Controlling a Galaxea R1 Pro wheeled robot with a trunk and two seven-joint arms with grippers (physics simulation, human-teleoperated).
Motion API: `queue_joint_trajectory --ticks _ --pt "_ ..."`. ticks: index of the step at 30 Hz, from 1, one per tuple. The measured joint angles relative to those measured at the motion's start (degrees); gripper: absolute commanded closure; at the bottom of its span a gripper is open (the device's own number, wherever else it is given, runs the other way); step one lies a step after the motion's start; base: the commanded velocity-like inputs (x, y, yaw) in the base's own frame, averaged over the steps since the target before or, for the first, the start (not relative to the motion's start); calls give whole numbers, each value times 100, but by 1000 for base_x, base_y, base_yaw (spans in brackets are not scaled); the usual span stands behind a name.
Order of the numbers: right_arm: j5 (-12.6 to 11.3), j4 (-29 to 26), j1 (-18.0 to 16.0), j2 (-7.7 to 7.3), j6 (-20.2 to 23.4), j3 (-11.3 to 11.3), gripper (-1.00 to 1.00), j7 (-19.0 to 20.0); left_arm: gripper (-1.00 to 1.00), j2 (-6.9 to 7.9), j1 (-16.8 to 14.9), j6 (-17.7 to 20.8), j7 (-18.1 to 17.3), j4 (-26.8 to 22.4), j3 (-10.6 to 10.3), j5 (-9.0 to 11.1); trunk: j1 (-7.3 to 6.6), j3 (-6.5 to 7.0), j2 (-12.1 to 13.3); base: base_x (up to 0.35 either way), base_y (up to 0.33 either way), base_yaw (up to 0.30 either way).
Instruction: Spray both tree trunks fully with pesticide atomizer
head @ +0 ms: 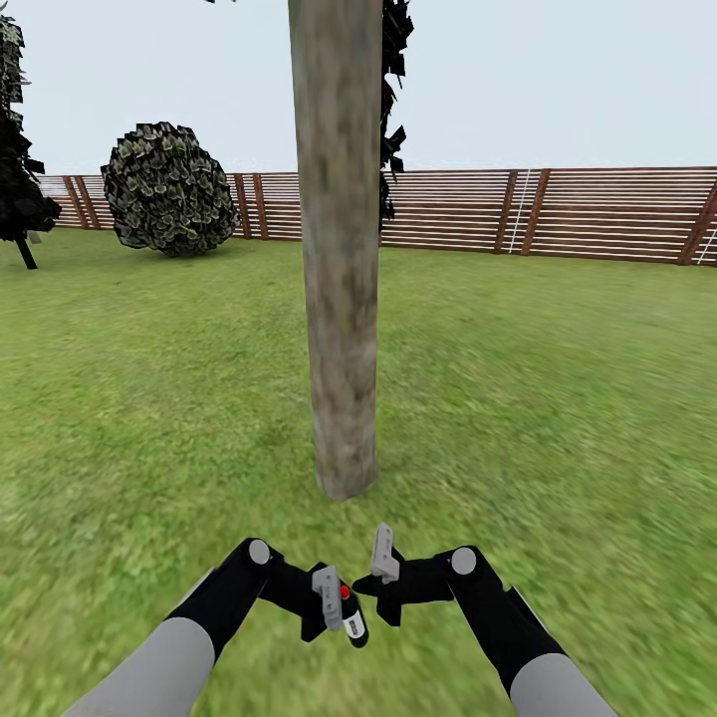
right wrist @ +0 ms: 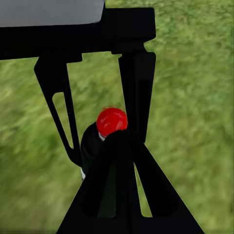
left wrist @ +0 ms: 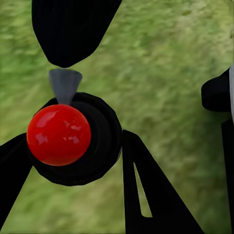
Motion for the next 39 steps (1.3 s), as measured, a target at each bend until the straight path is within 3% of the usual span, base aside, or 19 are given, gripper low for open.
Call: queue_joint_trajectory --ticks 18,27,34,36,38,39 --pt "0 0 0 0 0 0 100 0 100 -23 2 -4 3 3 -1 -5 0 0 0 0 0 0" --pt "-9 0 -1 0 -8 4 100 0 100 639 17 -17 14 20 0 -103 0 0 0 0 0 0" --pt "-4 7 0 0 -8 1 100 0 100 1010 41 -32 13 19 -6 -105 0 0 0 0 0 0" --pt "-1 13 0 -6 -8 1 100 0 100 1208 53 -62 13 19 -13 -109 0 0 0 0 0 0" --pt "-1 17 0 -14 -8 0 100 0 100 1506 61 -100 6 19 -17 -114 0 0 0 0 0 0" --pt "0 17 0 -16 -8 0 -100 0 100 1612 61 -109 4 19 -17 -111 0 0 0 0 0 0"
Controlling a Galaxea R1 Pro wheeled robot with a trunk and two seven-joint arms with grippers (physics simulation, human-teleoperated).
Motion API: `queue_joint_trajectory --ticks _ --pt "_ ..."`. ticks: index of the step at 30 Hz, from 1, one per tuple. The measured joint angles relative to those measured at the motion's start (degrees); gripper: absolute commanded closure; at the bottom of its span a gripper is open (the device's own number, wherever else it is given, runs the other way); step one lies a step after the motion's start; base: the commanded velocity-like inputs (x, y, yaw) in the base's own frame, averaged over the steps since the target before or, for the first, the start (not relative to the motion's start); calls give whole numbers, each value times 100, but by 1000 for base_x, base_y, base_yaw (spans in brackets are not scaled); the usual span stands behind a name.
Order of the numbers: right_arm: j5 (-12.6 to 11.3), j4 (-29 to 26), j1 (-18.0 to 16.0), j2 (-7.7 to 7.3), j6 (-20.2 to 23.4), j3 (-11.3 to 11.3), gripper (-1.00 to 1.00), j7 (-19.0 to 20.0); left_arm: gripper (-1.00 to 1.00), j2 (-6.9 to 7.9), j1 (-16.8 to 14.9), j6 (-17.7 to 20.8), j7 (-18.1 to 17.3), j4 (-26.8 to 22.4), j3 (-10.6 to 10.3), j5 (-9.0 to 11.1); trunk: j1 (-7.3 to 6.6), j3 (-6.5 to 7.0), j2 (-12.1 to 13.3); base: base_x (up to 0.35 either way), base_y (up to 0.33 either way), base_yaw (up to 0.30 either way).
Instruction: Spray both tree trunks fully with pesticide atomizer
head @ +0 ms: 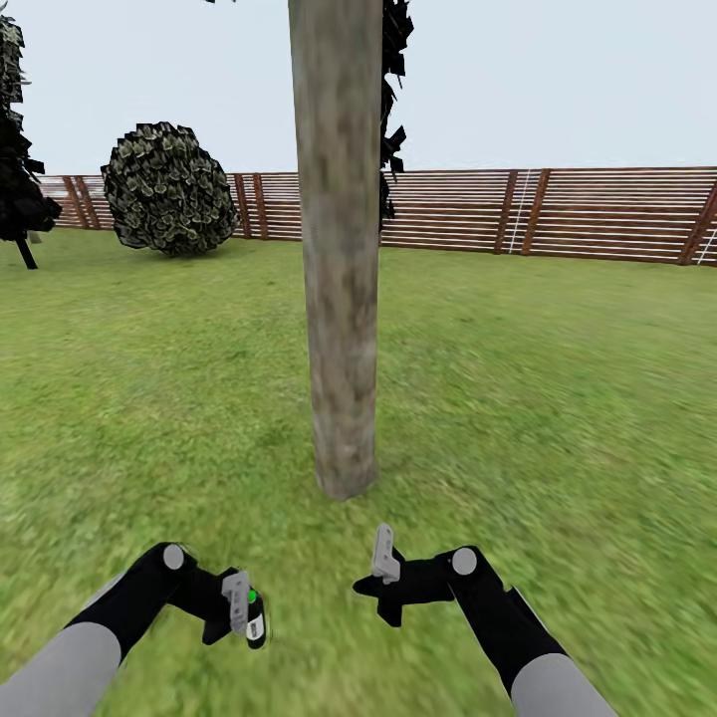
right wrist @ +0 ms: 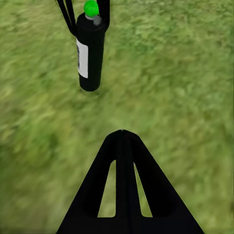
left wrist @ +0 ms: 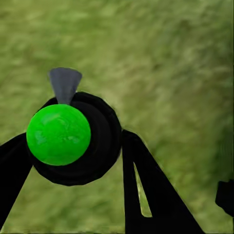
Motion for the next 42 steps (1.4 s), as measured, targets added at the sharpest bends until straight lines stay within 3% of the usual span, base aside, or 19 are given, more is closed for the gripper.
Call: queue_joint_trajectory --ticks 2,6,8,11,13,14,15,17,19,21,22,23,25,27,29,33,42 --pt "0 6 0 -10 0 0 -100 0 100 118 6 -1 2 -1 1 5 0 0 0 0 0 0" --pt "2 28 0 -22 -6 -2 -100 -72 100 173 8 6 30 -1 13 8 0 0 0 0 0 0" --pt "12 100 10 -99 -11 -16 -100 -578 100 186 9 29 336 33 58 21 0 0 0 0 0 0" --pt "-15 837 30 -338 -37 -28 -100 -2016 100 167 10 56 1293 153 77 87 0 0 0 0 0 0" --pt "-48 1609 35 -424 -71 -80 -100 -3337 100 122 10 67 2036 393 84 131 0 -1 0 0 0 0" --pt "-128 2154 37 -445 -211 -197 -100 -4272 100 63 11 72 2537 647 100 217 1 -2 0 0 0 0" --pt "-173 2378 35 -447 -294 -241 -100 -4600 100 29 10 73 2724 740 112 277 0 -1 0 0 0 0" --pt "-281 3415 39 -447 -1032 -417 -100 -6081 100 -210 12 72 3829 1215 275 740 1 -2 0 0 0 0" --pt "-449 3973 38 -451 -1565 -463 -100 -6795 100 -338 11 49 4574 1541 383 1103 0 -1 0 0 0 0" --pt "-823 4385 44 -459 -2009 -488 -100 -7492 100 -482 12 37 5269 1904 436 1638 0 -1 0 0 0 0" --pt "-1092 4463 54 -461 -2147 -490 -100 -7673 100 -544 11 40 5483 1998 454 1872 0 -1 0 0 0 0" --pt "-1561 4530 98 -467 -2344 -497 -100 -7835 100 -608 11 45 5770 2082 481 2237 0 -1 0 0 0 0" --pt "-2217 4574 152 -494 -2562 -493 -100 -7940 100 -653 11 74 6108 2139 513 2762 0 -1 0 0 0 0" --pt "-2936 4604 189 -616 -2680 -501 -100 -7978 100 -670 13 198 6332 2160 514 3294 0 -1 0 0 0 0" --pt "-3250 4615 217 -683 -2705 -485 -100 -7996 100 -684 24 280 6402 2165 498 3488 0 -1 0 0 0 0" --pt "-3445 4612 241 -721 -2719 -477 -100 -8006 100 -716 35 368 6444 2108 479 3606 0 0 0 0 0 0" --pt "-3482 4616 242 -729 -2724 -472 -100 -8010 100 -934 -10 876 6460 1936 459 3623 -3 0 0 225 -129 0"
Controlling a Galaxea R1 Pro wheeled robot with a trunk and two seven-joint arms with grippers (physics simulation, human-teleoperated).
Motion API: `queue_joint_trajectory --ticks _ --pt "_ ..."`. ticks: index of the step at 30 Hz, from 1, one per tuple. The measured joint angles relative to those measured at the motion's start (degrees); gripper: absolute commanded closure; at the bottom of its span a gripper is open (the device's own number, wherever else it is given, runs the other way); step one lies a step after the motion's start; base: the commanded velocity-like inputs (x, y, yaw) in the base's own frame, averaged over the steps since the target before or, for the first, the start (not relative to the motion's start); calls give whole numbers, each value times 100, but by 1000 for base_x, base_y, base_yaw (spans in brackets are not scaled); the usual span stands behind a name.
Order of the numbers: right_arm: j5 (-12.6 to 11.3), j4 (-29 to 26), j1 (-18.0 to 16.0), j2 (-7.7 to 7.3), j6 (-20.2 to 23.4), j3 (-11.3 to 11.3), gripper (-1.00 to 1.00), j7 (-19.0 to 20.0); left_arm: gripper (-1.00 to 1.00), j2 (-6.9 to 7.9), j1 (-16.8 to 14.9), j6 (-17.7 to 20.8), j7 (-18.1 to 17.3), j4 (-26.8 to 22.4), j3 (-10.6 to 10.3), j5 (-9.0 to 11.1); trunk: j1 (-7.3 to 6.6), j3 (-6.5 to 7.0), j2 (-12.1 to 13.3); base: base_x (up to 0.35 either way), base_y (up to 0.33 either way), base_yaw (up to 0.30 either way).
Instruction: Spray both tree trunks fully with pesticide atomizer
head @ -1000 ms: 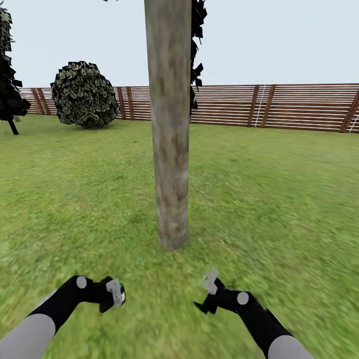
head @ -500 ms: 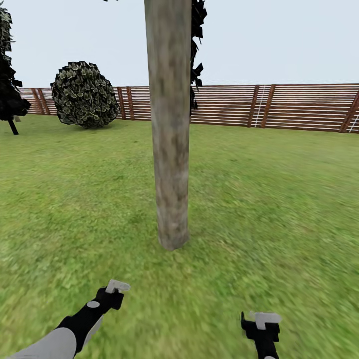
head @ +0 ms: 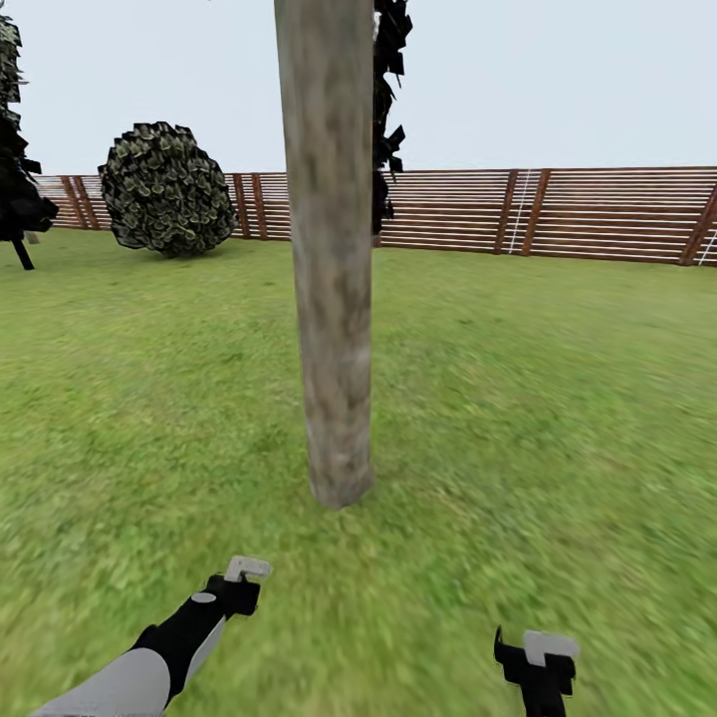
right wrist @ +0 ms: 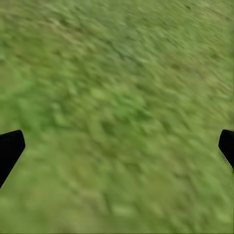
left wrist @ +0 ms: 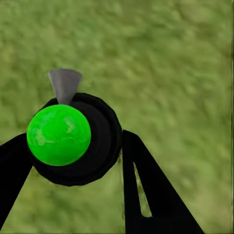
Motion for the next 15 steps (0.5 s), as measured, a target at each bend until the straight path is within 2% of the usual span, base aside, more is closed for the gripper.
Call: queue_joint_trajectory --ticks 4,9,10,11,15 --pt "5 7 4 6 0 2 -100 -7 100 -63 -9 536 4 -422 4 19 0 0 0 259 -233 0" --pt "6 7 5 0 0 3 -100 -8 100 -115 -21 767 7 -574 -9 12 0 0 0 267 -234 -135" --pt "6 7 5 0 0 3 -100 -8 100 -119 -23 783 7 -581 -11 11 0 0 0 0 0 0" --pt "11 7 13 7 2 6 -100 -14 100 -104 -34 815 -26 -848 -13 17 3 1 1 0 0 0" --pt "6 7 14 6 2 3 -100 -15 100 -63 -27 817 -51 -862 2 37 3 0 0 0 0 -56"
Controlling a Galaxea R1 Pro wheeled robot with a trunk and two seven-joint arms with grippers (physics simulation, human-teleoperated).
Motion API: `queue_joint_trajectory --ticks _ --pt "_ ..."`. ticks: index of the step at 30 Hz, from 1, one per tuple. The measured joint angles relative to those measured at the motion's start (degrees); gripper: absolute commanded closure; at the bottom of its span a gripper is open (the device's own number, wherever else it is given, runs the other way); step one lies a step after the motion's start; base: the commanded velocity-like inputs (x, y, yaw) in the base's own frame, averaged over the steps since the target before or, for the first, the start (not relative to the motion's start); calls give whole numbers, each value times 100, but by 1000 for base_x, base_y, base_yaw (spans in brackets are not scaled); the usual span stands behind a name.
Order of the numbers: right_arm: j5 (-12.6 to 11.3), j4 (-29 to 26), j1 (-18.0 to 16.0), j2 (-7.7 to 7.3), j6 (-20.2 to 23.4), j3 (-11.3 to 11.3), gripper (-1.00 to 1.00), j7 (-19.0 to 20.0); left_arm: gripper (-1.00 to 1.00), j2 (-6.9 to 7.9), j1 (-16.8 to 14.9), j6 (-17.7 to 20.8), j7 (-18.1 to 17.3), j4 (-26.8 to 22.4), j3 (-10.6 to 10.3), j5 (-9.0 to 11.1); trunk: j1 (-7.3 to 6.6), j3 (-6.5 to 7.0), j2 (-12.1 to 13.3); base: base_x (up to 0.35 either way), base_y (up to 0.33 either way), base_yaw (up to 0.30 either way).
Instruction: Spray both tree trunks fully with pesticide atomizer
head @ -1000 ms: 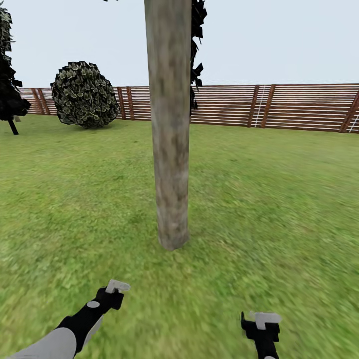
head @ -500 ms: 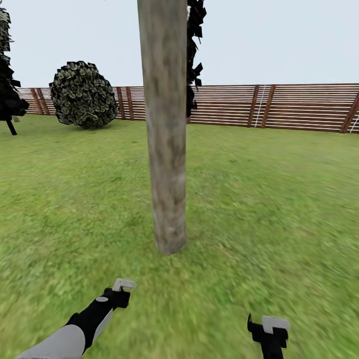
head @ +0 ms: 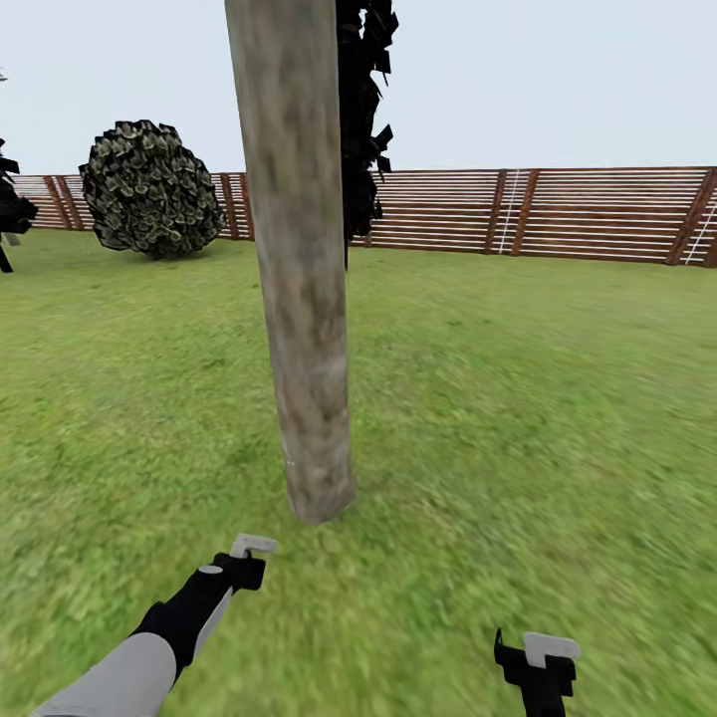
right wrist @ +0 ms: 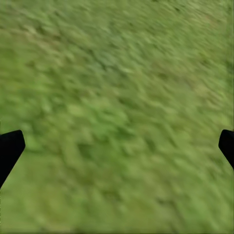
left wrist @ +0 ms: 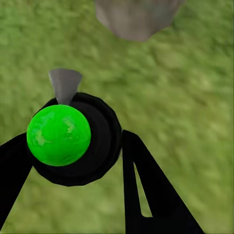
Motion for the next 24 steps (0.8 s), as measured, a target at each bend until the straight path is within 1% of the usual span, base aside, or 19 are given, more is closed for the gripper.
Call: queue_joint_trajectory --ticks 1,5,8,10,11,14,15,17,20,21,24 --pt "0 -1 1 -6 0 0 -100 -1 100 11 9 -1 -26 -112 28 22 0 0 0 0 0 -232" --pt "0 -1 1 -1 0 1 -100 0 100 11 50 -1 -9 -396 22 -1 0 0 0 -8 0 -155" --pt "0 0 0 2 0 0 -100 0 100 3 60 2 -4 -521 -5 -15 2 0 0 -227 0 -21" --pt "4 -7 0 2 0 1 -100 8 100 -49 56 63 -3 -547 -35 -21 3 0 0 -160 0 -1" --pt "7 -18 0 4 0 1 -100 14 100 -65 34 320 -16 -559 -32 -15 1 0 1 -35 0 0" --pt "8 -24 0 9 0 0 -100 10 100 -93 -4 527 -31 -577 -41 -4 0 0 0 -16 0 0" --pt "7 -25 0 8 0 0 -100 10 100 -125 -18 617 -35 -582 -43 2 0 0 0 -4 0 0" --pt "7 -23 0 -1 -1 -1 -100 3 100 -341 -189 1124 -41 -627 -45 20 0 1 0 -2 0 0" --pt "8 -19 0 -5 0 0 -100 -6 100 -451 -462 1517 -44 -677 -37 4 0 1 0 0 0 0" --pt "7 -16 0 -6 0 -1 -100 -7 100 -452 -655 1752 -46 -692 -31 4 0 1 0 0 0 0" --pt "8 -11 0 -6 0 0 -100 -8 100 -373 -887 2085 -85 -703 -10 -15 0 0 0 0 0 0"
